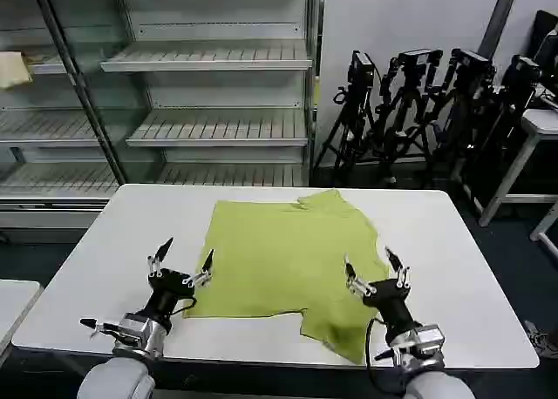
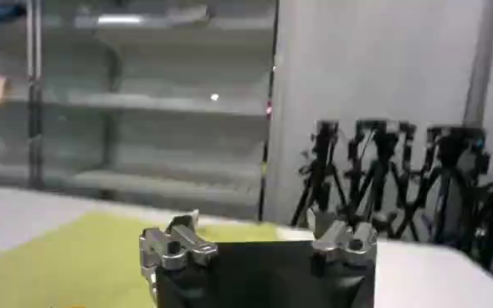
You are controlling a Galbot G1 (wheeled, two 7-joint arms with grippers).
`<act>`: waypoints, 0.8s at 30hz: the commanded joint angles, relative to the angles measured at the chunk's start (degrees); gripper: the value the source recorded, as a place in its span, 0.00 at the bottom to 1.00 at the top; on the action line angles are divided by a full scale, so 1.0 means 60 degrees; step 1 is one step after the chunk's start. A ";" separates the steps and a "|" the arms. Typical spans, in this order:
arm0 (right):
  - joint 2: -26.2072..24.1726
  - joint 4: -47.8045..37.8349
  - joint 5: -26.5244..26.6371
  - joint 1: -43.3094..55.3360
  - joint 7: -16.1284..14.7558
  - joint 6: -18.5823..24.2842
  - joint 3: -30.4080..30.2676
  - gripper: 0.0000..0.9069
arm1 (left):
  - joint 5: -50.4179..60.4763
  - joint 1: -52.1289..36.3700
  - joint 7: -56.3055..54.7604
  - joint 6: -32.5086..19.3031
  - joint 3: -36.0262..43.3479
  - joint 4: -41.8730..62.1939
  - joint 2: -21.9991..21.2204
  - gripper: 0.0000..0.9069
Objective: Fold and organize the clothes.
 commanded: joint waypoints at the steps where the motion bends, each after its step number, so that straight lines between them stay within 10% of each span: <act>1: -0.0423 0.0955 0.0170 -0.1860 0.0355 -0.0794 -0.0204 1.00 | -0.1393 0.0941 -0.0191 0.1960 -0.0077 -0.0569 0.0454 1.00; 20: -0.0495 0.0437 0.0540 -0.2578 0.0763 -0.1274 -0.0232 1.00 | -0.1735 0.0981 -0.0436 0.1983 -0.0368 0.0286 0.0371 1.00; 21: -0.0478 0.0379 0.0544 -0.2514 0.0788 -0.1282 -0.0288 0.81 | -0.1752 0.0937 -0.0485 0.1977 -0.0414 0.0339 0.0353 0.83; 22: -0.0468 0.0371 0.0554 -0.2485 0.0821 -0.1285 -0.0314 0.00 | -0.1775 0.0895 -0.0491 0.1971 -0.0465 0.0406 0.0333 0.13; 24: -0.0486 0.0412 0.0858 -0.2463 0.0854 -0.1448 -0.0345 0.00 | -0.2103 0.0815 -0.0543 0.1968 -0.0524 0.0444 0.0316 0.00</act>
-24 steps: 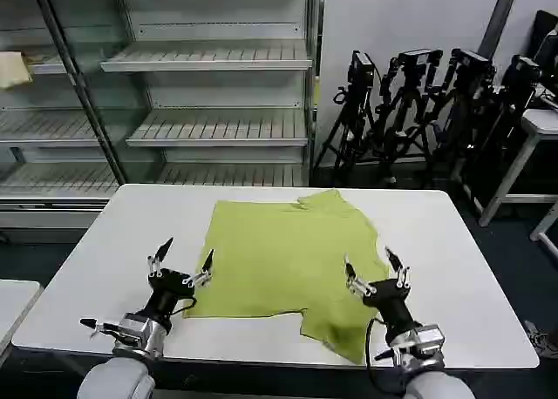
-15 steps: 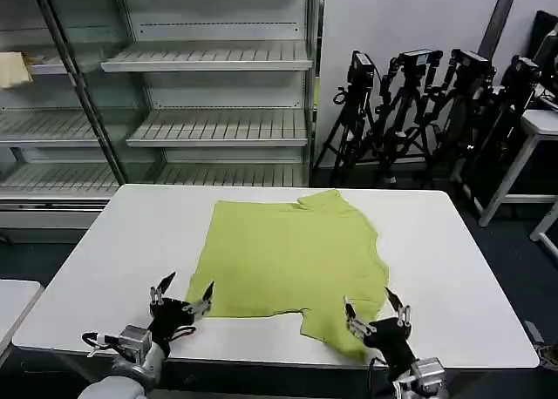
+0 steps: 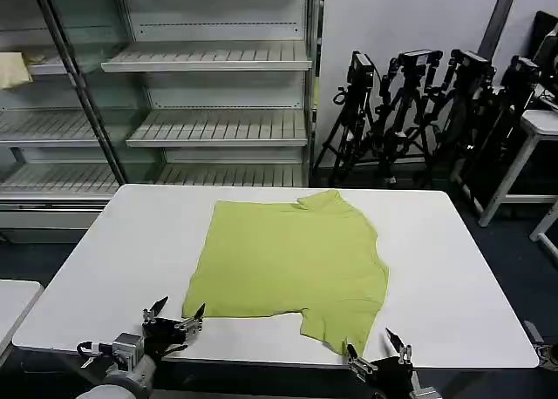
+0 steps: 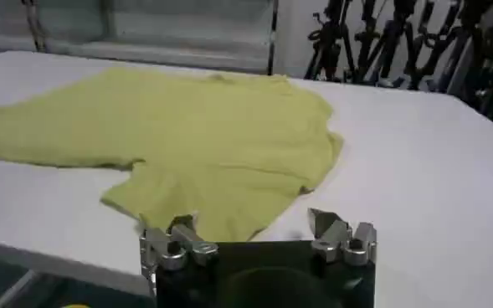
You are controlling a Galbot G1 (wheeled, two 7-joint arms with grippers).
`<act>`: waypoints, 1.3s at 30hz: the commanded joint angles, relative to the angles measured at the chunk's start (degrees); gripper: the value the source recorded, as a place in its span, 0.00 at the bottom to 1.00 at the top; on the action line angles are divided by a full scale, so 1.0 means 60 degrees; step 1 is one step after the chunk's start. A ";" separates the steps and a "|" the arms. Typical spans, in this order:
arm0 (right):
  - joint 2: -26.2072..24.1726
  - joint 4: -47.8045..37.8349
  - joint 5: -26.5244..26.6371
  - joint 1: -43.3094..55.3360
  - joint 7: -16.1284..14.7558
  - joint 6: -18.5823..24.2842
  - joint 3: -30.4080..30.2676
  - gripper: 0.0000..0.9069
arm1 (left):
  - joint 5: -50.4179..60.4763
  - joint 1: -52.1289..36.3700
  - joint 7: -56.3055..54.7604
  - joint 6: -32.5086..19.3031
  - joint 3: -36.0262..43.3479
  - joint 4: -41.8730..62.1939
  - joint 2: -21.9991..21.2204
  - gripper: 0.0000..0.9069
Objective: Fold and organize the clothes.
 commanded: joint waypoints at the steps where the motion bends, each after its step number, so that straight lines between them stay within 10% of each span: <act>1: -0.0068 0.0013 0.0439 -0.0252 0.0118 -0.0301 -0.0151 0.00 | -0.0479 0.0025 -0.0159 0.0235 -0.0090 0.0108 0.0047 0.01; 25: -0.0253 0.0383 0.1187 0.0378 -0.0421 0.0004 0.0124 0.00 | -0.0821 -0.0159 -0.0008 -0.0226 0.0221 -0.0518 -0.0478 0.00; 39: -0.0126 -0.1650 0.2154 0.5262 -0.0697 -0.0592 0.0223 0.00 | -0.1675 -0.3463 0.0089 -0.0277 0.0748 0.1090 -0.0697 0.00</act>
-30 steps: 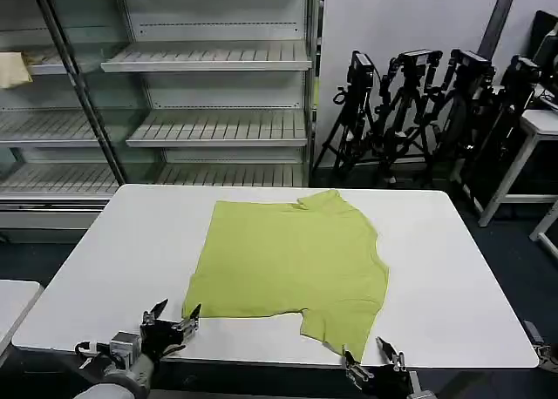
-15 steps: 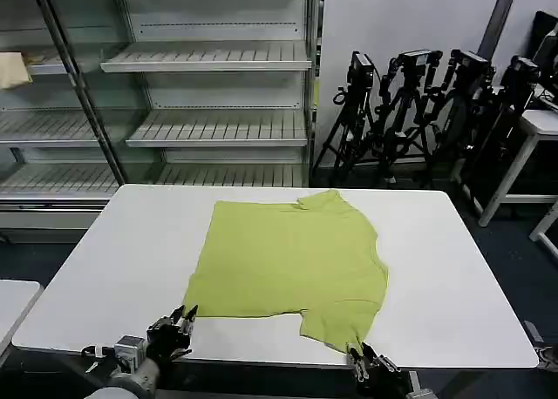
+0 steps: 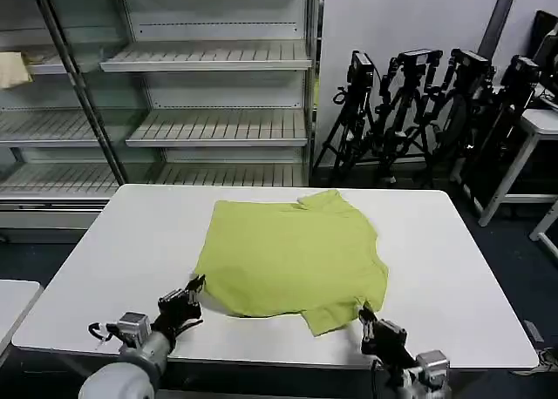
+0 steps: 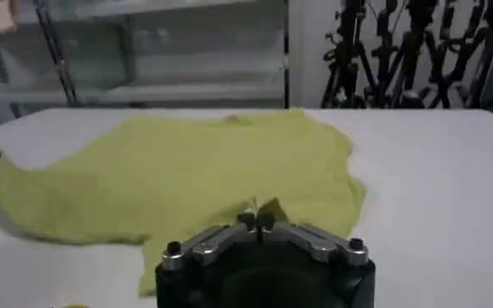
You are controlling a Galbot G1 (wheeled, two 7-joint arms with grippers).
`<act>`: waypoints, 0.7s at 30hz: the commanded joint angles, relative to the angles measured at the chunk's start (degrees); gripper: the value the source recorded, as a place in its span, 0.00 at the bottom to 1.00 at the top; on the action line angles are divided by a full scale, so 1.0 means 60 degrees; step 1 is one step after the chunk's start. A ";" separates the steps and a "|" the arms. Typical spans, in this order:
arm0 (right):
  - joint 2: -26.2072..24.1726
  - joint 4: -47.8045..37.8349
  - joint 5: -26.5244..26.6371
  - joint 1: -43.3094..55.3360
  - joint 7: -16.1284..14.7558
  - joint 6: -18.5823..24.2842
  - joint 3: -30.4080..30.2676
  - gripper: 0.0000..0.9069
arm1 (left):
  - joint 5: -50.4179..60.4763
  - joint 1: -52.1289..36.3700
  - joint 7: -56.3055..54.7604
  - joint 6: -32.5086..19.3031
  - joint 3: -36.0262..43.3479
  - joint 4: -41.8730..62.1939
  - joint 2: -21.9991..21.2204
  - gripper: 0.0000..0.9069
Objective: Fold and organize the clothes.
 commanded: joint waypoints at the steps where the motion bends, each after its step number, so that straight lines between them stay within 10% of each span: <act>1: 0.0055 -0.1305 0.0390 0.2584 -0.0102 -0.0174 -0.0175 0.00 | -0.0601 -0.1766 -0.0003 -0.0005 0.0201 0.0993 -0.0046 0.00; 21: 0.0608 -0.4301 -0.0651 0.4634 -0.0514 0.0478 -0.1176 0.00 | -0.1194 -0.3142 0.0023 0.0182 0.0544 0.3139 0.0010 0.01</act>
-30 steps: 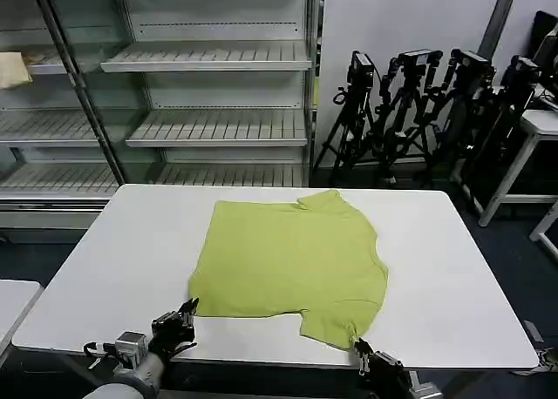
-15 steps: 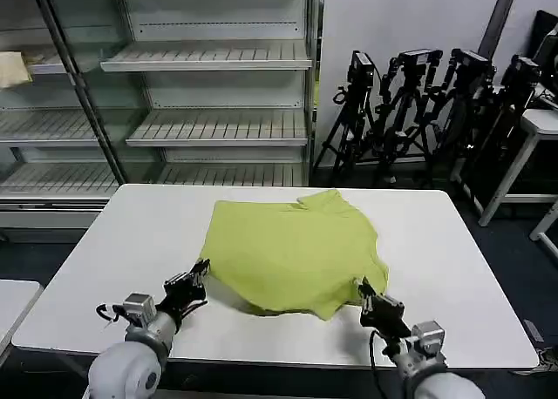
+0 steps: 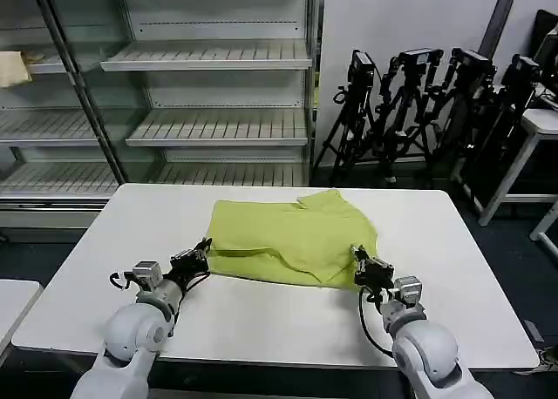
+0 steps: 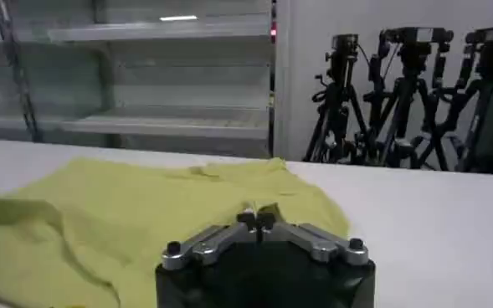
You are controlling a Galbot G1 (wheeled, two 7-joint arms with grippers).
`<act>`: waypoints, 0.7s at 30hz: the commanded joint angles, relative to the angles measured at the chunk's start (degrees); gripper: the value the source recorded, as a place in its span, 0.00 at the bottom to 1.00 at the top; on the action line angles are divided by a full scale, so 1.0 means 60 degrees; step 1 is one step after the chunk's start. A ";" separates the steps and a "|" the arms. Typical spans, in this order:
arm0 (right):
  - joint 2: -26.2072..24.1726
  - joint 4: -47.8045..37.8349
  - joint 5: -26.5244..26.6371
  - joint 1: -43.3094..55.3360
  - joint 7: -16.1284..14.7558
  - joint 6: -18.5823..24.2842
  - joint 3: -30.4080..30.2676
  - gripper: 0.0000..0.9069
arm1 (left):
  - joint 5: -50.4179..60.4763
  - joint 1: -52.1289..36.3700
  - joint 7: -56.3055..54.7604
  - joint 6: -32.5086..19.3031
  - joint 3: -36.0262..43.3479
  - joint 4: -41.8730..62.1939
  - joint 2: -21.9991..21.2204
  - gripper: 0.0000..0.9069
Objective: Fold and organize the clothes.
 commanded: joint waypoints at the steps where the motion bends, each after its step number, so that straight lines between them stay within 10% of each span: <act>1: 0.0198 -0.1139 -0.0370 0.0939 -0.0216 0.0337 -0.0289 0.00 | -0.0194 -0.0527 0.0014 0.0022 0.0058 0.0689 0.0006 0.00; 4: 0.0363 -0.1316 -0.0571 0.1028 -0.0307 0.0455 -0.0354 0.00 | -0.0195 -0.0470 0.0048 0.0016 0.0043 0.0792 0.0022 0.01; 5: 0.0391 -0.1364 -0.0573 0.1055 -0.0315 0.0453 -0.0365 0.64 | -0.0193 -0.0460 0.0047 0.0012 0.0046 0.0828 0.0020 0.72; 6: 0.0392 -0.1384 -0.0574 0.1065 -0.0320 0.0453 -0.0378 1.00 | -0.0187 -0.0461 0.0047 0.0008 0.0048 0.0850 0.0010 1.00; 21: -0.0132 -0.0591 -0.0695 -0.0005 -0.0068 -0.0003 0.0085 1.00 | 0.0010 0.0445 -0.0106 0.0134 -0.0066 -0.0561 0.0350 1.00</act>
